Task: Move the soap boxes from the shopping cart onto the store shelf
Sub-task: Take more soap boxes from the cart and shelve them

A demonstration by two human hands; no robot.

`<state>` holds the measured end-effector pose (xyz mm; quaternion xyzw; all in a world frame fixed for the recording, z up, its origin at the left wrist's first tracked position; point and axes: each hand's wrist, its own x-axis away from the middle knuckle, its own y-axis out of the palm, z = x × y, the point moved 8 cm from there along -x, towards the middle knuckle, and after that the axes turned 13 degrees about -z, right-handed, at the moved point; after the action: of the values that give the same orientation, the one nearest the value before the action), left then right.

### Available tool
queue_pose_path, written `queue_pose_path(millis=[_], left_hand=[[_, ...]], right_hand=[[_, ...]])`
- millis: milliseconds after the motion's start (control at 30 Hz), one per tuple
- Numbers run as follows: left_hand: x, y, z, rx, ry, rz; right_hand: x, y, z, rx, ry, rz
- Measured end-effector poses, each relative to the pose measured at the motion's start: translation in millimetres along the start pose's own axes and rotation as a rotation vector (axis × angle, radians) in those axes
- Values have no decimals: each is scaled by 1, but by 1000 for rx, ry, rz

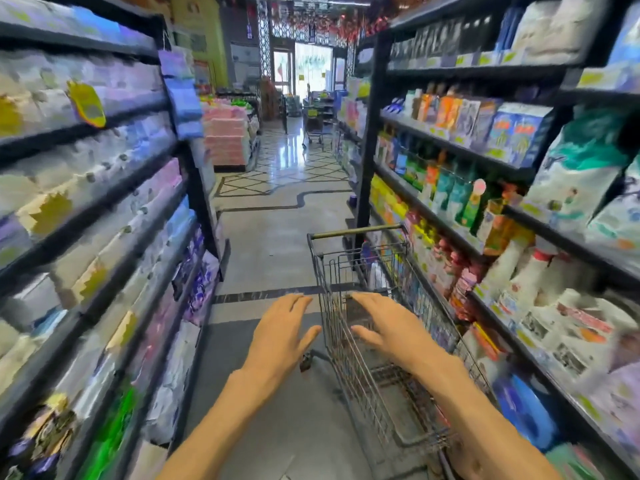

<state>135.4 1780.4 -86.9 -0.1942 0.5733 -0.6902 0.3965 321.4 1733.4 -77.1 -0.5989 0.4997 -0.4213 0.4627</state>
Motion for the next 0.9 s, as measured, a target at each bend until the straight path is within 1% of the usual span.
queue_pose_path(millis=[100,267,433,567,700,767,867,900], left_hand=[[-79,20,-3,11,119,-50],[-208,56,13,11,380,-162],[-296,108,73,52,636,-299],[-338,176,130,50,794,-450],[-361,250,164,-4,866,-613],[-369,289,167,-7,873,-678],[-382,354,162,1,863,-800],[-385,377,160,-1,854,-849]], right_hand=[[-39,-8,45,-10,102,38],[-71,-23,127,-57,379,111],[-56,-24,204,-116,660,111],[-16,4,260,-204,859,133],[14,40,305,-301,989,174],[16,65,327,-353,1058,120],[16,105,353,-442,1117,156],[14,120,359,-469,1138,137]])
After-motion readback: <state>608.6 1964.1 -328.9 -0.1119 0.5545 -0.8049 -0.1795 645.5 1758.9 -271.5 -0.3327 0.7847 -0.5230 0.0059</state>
